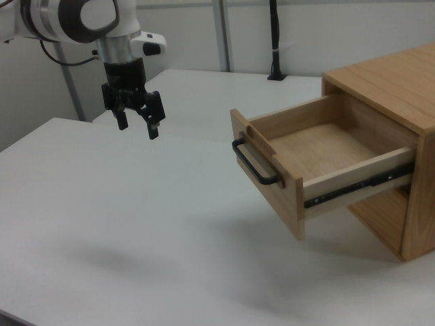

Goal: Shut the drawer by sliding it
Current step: 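Move the gripper toward the open drawer's black bar handle and lower it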

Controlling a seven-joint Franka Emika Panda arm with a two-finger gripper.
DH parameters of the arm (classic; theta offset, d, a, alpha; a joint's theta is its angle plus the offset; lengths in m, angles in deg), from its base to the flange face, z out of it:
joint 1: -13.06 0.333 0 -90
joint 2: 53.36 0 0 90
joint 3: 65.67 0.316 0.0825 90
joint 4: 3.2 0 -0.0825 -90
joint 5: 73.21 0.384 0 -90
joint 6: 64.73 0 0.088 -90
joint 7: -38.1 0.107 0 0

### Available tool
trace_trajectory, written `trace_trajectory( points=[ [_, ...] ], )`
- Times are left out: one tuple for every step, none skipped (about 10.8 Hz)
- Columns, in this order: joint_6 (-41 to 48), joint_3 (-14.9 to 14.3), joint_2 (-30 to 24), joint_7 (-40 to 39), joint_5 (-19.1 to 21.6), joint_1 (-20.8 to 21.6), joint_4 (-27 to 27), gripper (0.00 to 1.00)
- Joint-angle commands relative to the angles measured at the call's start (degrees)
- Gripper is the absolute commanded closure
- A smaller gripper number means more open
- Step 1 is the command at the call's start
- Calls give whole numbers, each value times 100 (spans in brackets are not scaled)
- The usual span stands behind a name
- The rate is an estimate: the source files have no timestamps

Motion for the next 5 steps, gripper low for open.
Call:
trace_trajectory(
  points=[
    [-33, -62, -11, -46, 57, 40, 30, 0],
    [-34, -62, -11, -55, 66, 40, 30, 0],
    [-34, -62, -11, -46, 66, 32, 30, 0],
    [-34, -62, -11, -37, 66, 31, 30, 0],
    [-34, -71, -11, -37, 83, 31, 30, 0]
  ],
)
